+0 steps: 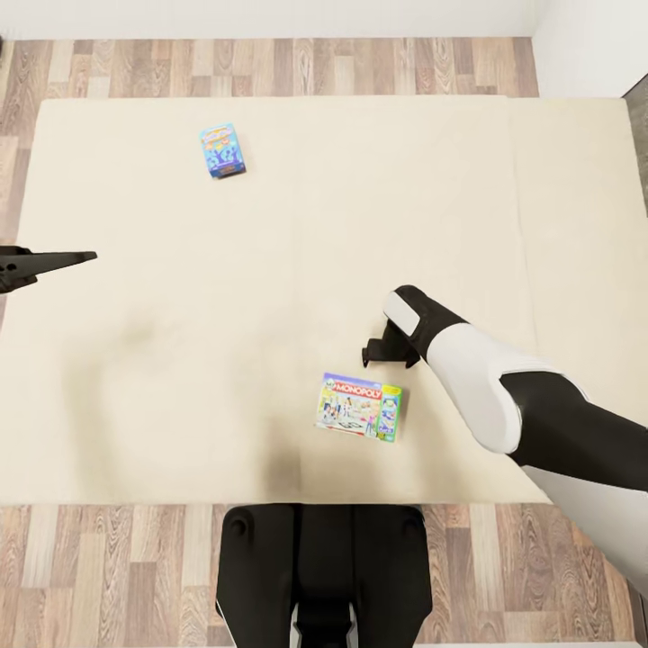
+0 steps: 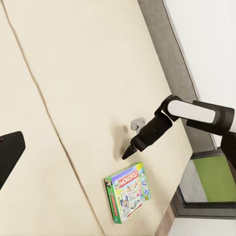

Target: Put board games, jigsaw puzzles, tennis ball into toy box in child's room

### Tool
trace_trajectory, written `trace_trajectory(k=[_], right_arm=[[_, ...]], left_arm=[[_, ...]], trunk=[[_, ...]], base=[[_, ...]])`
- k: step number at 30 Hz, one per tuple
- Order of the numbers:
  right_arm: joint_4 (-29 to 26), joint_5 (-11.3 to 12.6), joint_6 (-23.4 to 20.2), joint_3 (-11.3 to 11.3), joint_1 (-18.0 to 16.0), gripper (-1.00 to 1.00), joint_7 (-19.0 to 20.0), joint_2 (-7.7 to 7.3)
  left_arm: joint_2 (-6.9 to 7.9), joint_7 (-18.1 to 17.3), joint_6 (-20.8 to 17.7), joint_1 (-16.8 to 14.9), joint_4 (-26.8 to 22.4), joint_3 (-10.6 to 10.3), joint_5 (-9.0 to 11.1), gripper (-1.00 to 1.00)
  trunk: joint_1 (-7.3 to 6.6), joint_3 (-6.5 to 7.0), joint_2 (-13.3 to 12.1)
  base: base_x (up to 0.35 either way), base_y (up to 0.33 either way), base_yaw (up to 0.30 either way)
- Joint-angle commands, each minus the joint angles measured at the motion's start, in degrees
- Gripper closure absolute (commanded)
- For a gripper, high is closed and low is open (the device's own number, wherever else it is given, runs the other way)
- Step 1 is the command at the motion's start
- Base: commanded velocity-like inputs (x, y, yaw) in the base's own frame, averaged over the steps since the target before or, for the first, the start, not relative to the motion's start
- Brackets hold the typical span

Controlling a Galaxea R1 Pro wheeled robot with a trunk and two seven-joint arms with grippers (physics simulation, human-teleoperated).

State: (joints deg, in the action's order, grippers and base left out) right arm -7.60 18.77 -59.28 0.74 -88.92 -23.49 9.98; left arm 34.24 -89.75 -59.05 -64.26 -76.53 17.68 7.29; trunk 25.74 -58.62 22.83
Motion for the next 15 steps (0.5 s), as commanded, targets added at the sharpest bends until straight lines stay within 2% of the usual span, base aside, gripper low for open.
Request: trace_trajectory(k=[1, 9, 15], right_arm=[[-0.13, 0.52, -0.12, 0.06, 0.15, -1.00, -0.59, 0.02], [-2.70, 0.56, -0.13, 0.13, 1.68, -1.00, -0.53, 0.02], [-9.47, 0.58, -0.45, 0.10, 5.13, -1.00, -0.58, 0.02]], left_arm=[[0.02, -0.25, -0.61, 0.09, 0.02, -0.01, -0.04, -1.00], [0.04, -0.25, -0.50, 1.16, 0.06, 0.01, 0.00, -1.00], [0.04, -0.25, -0.40, 2.04, 0.11, 0.03, -0.05, -1.00]], trunk=[[0.04, 0.01, 0.09], [0.04, 0.23, 0.09], [0.04, 0.25, 0.09]], base=[[0.000, 0.000, 0.000], [0.000, 0.000, 0.000], [0.000, 0.000, 0.000]])
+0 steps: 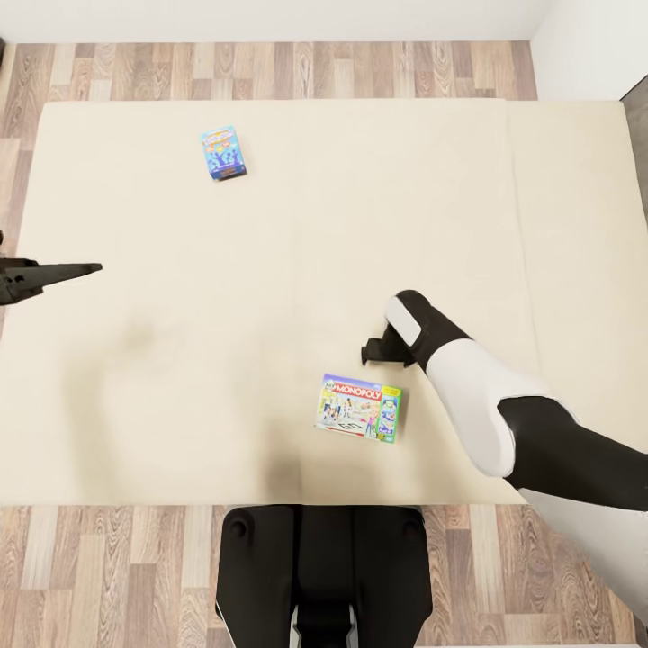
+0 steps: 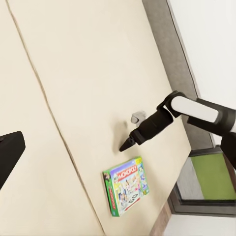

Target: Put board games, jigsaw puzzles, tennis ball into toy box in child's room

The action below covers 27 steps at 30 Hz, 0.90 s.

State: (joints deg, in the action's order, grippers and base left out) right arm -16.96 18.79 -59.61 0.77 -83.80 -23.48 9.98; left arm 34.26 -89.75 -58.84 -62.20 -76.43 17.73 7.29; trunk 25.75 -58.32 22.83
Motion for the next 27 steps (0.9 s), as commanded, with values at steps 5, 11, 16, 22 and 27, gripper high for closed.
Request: trace_trajectory(k=[5, 11, 16, 22, 27], right_arm=[[-5.82, 0.64, -0.39, 0.04, 2.70, -1.00, -0.60, 0.02], [-7.85, 0.57, -0.39, 0.10, 4.15, -1.00, -0.60, 0.02], [-8.17, 0.55, -0.39, 0.11, 4.37, -1.00, -0.60, 0.02], [-8.44, 0.61, -0.39, 0.22, 4.42, -1.00, -0.53, 0.02], [-10.91, 0.78, -0.39, 0.28, 4.45, -1.00, -0.40, 0.02]], left_arm=[[0.23, -0.25, -0.53, 0.18, 1.40, 0.02, -0.09, -1.00], [0.77, -0.25, 0.50, 0.37, 5.14, 0.07, -0.16, -1.00], [1.66, -0.25, 2.76, 0.47, 10.24, 0.10, -0.15, -1.00], [3.63, -0.25, 5.83, 0.49, 16.46, 0.11, -0.10, -1.00], [5.54, -0.25, 7.72, 0.50, 21.49, 0.08, -0.08, -1.00]], trunk=[[0.04, -0.06, 0.09], [0.04, -0.06, 0.09], [0.04, -0.06, 0.09], [0.04, -0.06, 0.09], [0.04, -0.06, 0.09]], base=[[0.000, 0.000, 0.000], [0.000, 0.000, 0.000], [0.000, 0.000, 0.000], [0.000, 0.000, 0.000], [0.000, 0.000, 0.000]])
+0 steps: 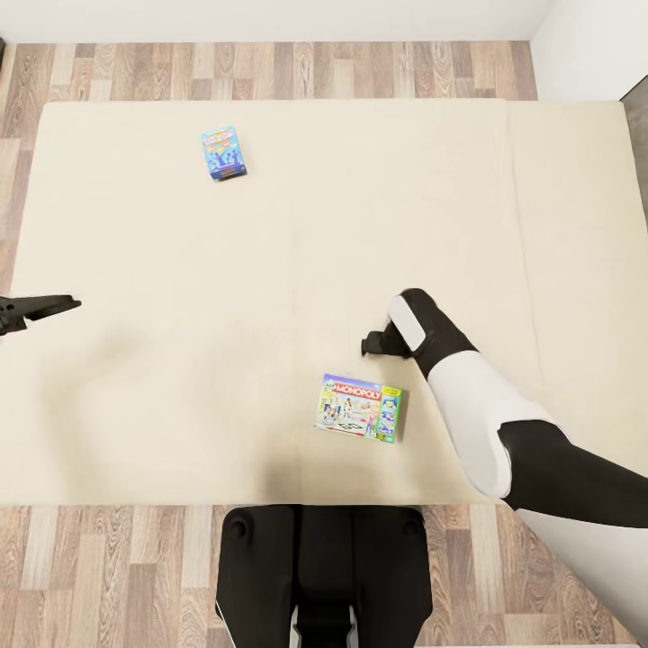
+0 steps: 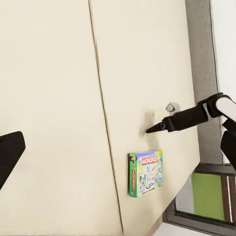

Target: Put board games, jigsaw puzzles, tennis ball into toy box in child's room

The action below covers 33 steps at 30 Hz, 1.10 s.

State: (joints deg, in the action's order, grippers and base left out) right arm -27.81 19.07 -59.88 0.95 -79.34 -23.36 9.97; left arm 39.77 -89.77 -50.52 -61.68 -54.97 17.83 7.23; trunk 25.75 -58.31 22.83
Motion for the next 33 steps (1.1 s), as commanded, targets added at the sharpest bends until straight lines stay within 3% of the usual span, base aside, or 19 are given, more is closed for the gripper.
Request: trace_trajectory(k=[1, 6, 8, 13, 15, 19, 22, 26, 29, 33], right_arm=[[-0.74, 0.56, -0.12, 0.10, 0.01, -1.00, -0.47, 0.03], [-2.84, 1.44, -0.12, 0.05, 0.05, -1.00, -0.39, 0.03], [-3.48, 2.86, -0.12, 0.03, 0.05, -1.00, -0.38, 0.03], [-4.17, 6.05, -0.12, -0.01, 0.62, -1.00, -0.38, 0.03], [-6.35, 7.30, -0.12, -0.08, 1.95, -1.00, -0.38, 0.03], [-12.02, 8.05, -0.12, -0.19, 5.39, -1.00, -0.37, 0.03], [-18.21, 8.30, -0.12, -0.27, 8.90, -1.00, -0.37, 0.03], [-25.36, 8.47, -0.12, -0.40, 12.10, -1.00, -0.34, 0.03], [-27.14, 8.51, -0.12, -0.53, 12.90, -1.00, -0.36, 0.03], [-27.83, 8.50, -0.12, -0.56, 13.37, -1.00, -0.33, 0.03]], left_arm=[[0.61, -0.23, -0.46, -0.02, 1.23, -0.04, 0.03, -1.00], [3.45, -0.23, -0.43, -0.02, 6.29, -0.07, 0.36, -1.00], [4.51, -0.23, -0.45, -0.02, 9.33, -0.04, 0.45, -1.00], [5.53, -0.23, -0.38, -0.02, 14.76, -0.03, 0.45, -1.00], [6.42, -0.23, -0.21, -0.02, 19.46, -0.06, 0.43, -1.00], [7.29, -0.23, 0.76, -0.02, 25.88, -0.07, 0.39, -1.00], [7.80, -0.23, 3.61, -0.02, 30.12, -0.07, 0.29, -1.00], [10.44, -0.23, 6.37, -0.02, 35.14, -0.08, 0.37, -1.00], [12.38, -0.23, 6.92, -0.02, 36.45, -0.12, 0.44, -1.00], [12.83, -0.23, 7.12, -0.02, 36.92, -0.18, 0.44, -1.00]], trunk=[[0.04, -0.06, 0.09], [0.04, -0.06, 0.09], [0.04, -0.06, 0.09], [0.04, -0.06, 0.09], [0.04, -0.06, 0.09], [0.04, -0.06, 0.09], [0.04, -0.06, 0.09], [0.04, -0.06, 0.09], [0.04, -0.06, 0.09], [0.04, -0.06, 0.09]], base=[[0.000, 0.000, 0.000], [0.000, 0.000, 0.000], [0.000, 0.000, 0.000], [0.000, 0.000, 0.000], [0.000, 0.000, 0.000], [0.000, 0.000, 0.000], [0.000, 0.000, 0.000], [0.000, 0.000, 0.000], [0.000, 0.000, 0.000], [0.000, 0.000, 0.000]])
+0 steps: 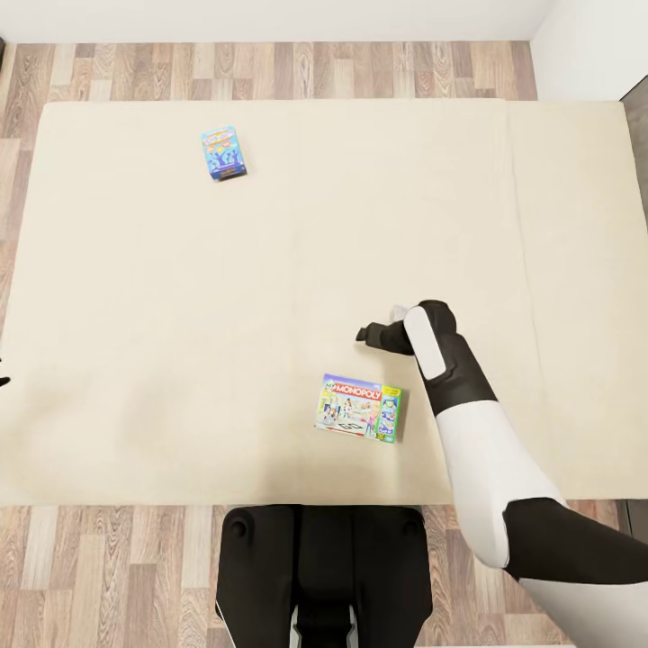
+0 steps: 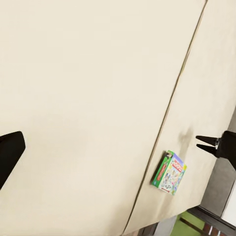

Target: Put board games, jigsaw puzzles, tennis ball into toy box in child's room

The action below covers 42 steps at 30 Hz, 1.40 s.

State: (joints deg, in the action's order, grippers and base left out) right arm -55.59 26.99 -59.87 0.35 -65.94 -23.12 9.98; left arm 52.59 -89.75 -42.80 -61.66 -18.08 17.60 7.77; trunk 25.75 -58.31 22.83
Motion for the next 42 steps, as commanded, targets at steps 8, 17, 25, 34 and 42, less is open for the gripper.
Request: trace_trajectory(k=[8, 17, 25, 34, 42], right_arm=[[-1.51, 0.52, -0.13, 0.17, 3.12, -1.00, -0.60, 0.02], [-5.71, 0.55, -0.13, 0.13, 6.31, -1.00, -0.59, 0.02], [-6.79, 0.52, -0.13, 0.10, 8.80, -1.00, -0.53, 0.02], [-6.89, 0.52, -0.13, 0.06, 9.06, -1.00, -0.53, 0.02], [-6.90, 0.52, -0.13, 0.01, 9.10, -1.00, -0.52, 0.02]], left_arm=[[-0.71, -0.25, -0.54, -0.04, 0.10, -0.10, -0.13, -1.00], [-1.05, -0.25, -0.48, -0.04, 0.22, -0.03, -0.12, -1.00], [-1.09, -0.25, -0.45, -0.04, 0.24, -0.03, -0.13, -1.00], [-1.11, -0.25, -0.45, -0.04, 0.24, -0.03, -0.13, -1.00], [-1.09, -0.25, -0.45, -0.04, 0.25, -0.03, -0.13, -1.00]], trunk=[[0.04, -0.06, 0.09], [0.04, -0.06, 0.09], [0.04, -0.06, 0.09], [0.04, -0.06, 0.09], [0.04, -0.06, 0.09]], base=[[0.000, 0.000, 0.000], [0.000, 0.000, 0.000], [0.000, 0.000, 0.000], [0.019, 0.000, 0.000], [0.004, 0.000, 0.000]])
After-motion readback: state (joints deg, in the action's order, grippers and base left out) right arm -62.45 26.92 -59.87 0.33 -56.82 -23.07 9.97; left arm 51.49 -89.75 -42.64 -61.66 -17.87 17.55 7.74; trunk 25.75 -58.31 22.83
